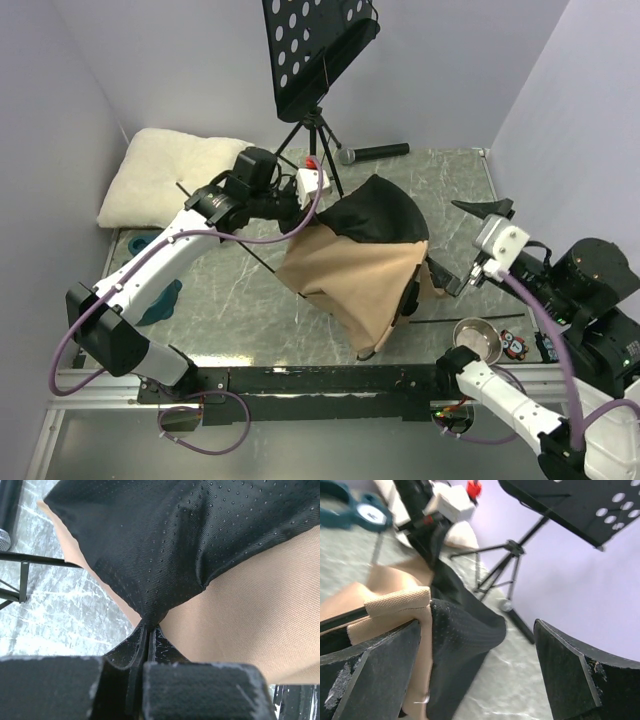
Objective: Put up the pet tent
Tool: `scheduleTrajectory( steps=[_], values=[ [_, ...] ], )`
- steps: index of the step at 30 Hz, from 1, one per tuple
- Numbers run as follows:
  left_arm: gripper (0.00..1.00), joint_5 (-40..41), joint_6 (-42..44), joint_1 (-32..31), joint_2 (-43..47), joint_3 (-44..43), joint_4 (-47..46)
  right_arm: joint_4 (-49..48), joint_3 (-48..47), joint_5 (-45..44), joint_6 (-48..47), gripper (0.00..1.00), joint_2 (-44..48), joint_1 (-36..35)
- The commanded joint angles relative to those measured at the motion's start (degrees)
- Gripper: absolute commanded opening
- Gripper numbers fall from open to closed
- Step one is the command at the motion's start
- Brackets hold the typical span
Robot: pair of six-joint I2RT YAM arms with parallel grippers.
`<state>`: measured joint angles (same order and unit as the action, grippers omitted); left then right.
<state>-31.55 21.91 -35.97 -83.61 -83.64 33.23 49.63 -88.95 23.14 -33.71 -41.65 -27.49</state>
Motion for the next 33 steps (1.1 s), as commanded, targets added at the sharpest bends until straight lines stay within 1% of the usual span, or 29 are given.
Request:
scheduleTrajectory(
  steps=[1,2,4,8,11,13,14,16,18,22,24,29,30,33],
  values=[
    [0.01,0.70,-2.83,0.02,1.08,-1.18,-5.37,-6.27,7.61,-7.46,-9.60,1.00,6.12,0.33],
    [0.01,0.87,-3.19,-0.07,1.08,-0.92,-5.81,-9.52,11.48,-10.88,-10.49,1.00,7.97,0.33],
    [0.01,1.31,-3.89,0.02,1.26,-0.22,-6.86,-14.80,15.19,-15.99,-12.60,1.00,10.61,0.41],
    [0.01,3.08,-5.64,1.42,1.70,1.98,-9.06,-24.64,18.80,-24.61,-16.11,1.00,14.30,0.33],
    [0.01,1.68,-7.76,4.84,1.18,1.90,-9.86,-24.67,22.84,-25.33,-20.24,1.00,19.22,0.33],
    [0.01,0.18,-8.03,5.90,0.47,0.93,-9.24,-20.56,22.69,-23.85,-16.85,1.00,20.73,0.94],
    [0.01,-0.26,-7.59,5.91,0.64,0.93,-9.24,-19.40,21.20,-23.40,-12.82,1.00,20.21,2.16],
    [0.01,-2.71,-7.41,5.56,1.26,1.45,-10.11,-17.56,16.37,-17.19,-4.74,1.00,16.62,4.89],
    [0.01,-3.34,-7.41,4.24,2.13,1.98,-10.82,-15.62,10.14,-11.30,2.82,1.00,11.44,5.69],
    [0.01,-0.45,-4.69,0.20,4.07,2.34,-10.91,-10.61,-1.55,-0.75,13.83,1.00,-1.48,5.60],
    [0.01,1.40,-3.46,-1.29,4.69,1.55,-9.60,-9.29,-4.38,4.18,17.61,1.00,-6.84,5.60],
    [0.01,3.16,-3.63,-2.18,6.09,0.14,-7.13,-10.69,-4.14,13.15,23.16,1.00,-15.03,4.81],
    [0.01,3.68,-4.50,-2.35,6.62,0.14,-6.96,-10.60,-3.69,13.77,23.25,1.00,-16.09,3.85],
    [0.01,4.65,-7.22,-2.62,7.32,0.14,-6.25,-9.03,-3.42,10.71,20.37,1.00,-20.48,-0.71]
  ],
)
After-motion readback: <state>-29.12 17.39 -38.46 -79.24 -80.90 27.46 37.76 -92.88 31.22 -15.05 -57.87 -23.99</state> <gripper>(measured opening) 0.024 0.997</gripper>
